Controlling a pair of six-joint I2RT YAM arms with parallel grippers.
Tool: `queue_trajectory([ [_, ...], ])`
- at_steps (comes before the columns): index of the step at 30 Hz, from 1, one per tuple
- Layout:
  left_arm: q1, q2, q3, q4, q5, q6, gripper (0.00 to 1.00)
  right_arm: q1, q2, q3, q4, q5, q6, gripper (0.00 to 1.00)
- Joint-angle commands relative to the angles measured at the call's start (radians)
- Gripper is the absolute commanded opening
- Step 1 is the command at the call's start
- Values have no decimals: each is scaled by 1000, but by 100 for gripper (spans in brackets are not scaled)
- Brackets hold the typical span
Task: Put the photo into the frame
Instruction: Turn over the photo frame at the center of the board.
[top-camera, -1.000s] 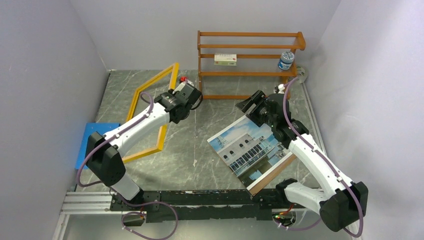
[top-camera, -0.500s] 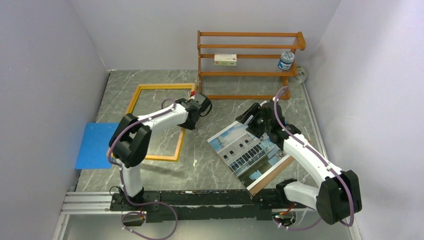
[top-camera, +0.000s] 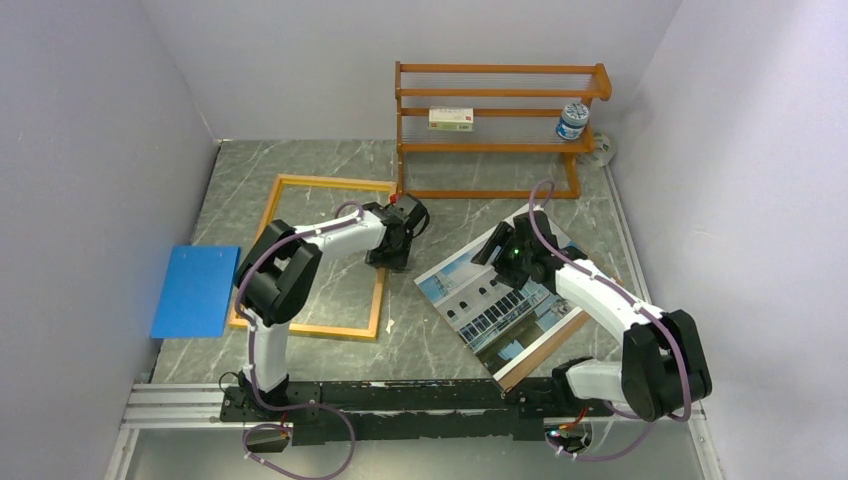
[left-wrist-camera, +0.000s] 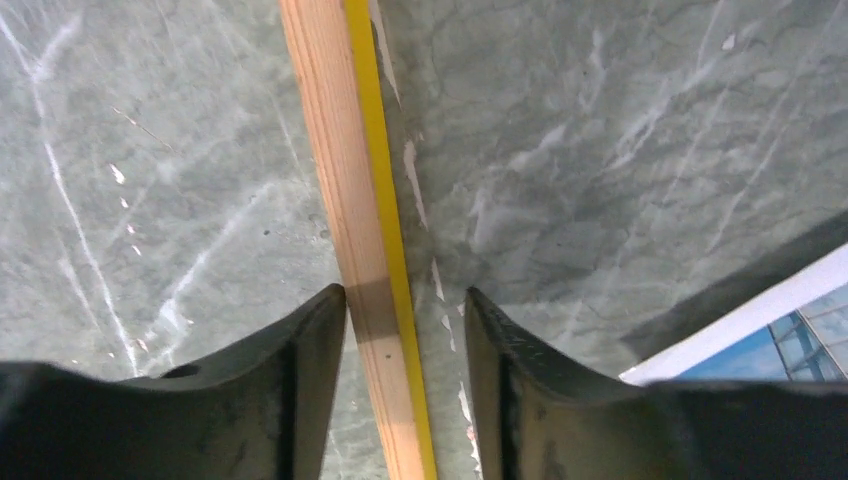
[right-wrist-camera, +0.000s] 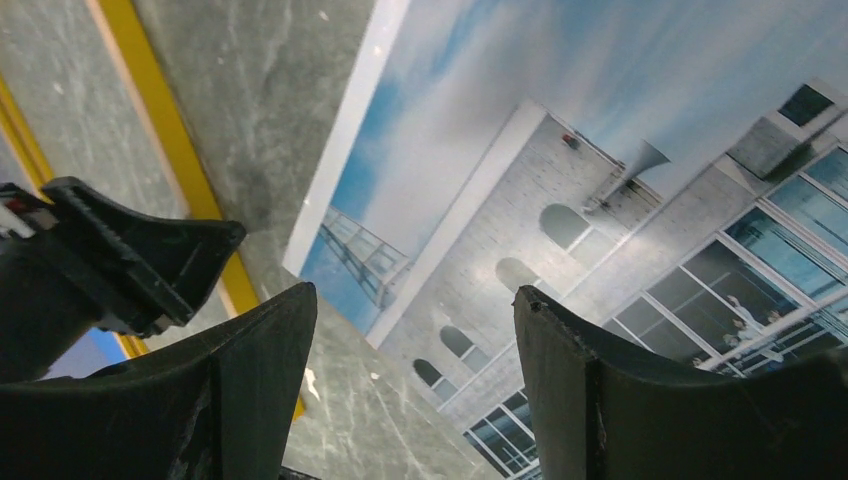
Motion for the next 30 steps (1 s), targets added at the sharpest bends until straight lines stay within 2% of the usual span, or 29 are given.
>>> queue_trajectory([
  [1, -9, -50, -13, -5, 68, -36, 60, -4, 13, 10, -74, 23, -47, 75],
  [5, -10, -103, -15, -43, 59, -49, 73, -4, 10, 30, -159, 76, -66, 75],
  [9, -10, -202, -28, -30, 131, -58, 82, -5, -8, 33, -216, 142, -74, 75],
  [14, -10, -304, -79, 110, 307, -45, 85, -5, -8, 32, -280, 241, -98, 77],
  [18, -9, -303, -134, 203, 448, -79, 84, -6, 14, 52, -366, 323, -103, 79],
  [21, -10, -285, -192, 257, 526, -106, 84, -6, 23, 47, -388, 334, -105, 79],
  [26, -9, -291, -304, 370, 611, -156, 89, -6, 64, 32, -399, 335, -100, 81],
  [30, -13, -303, -405, 496, 683, -266, 89, -6, 93, 13, -376, 335, -81, 81],
])
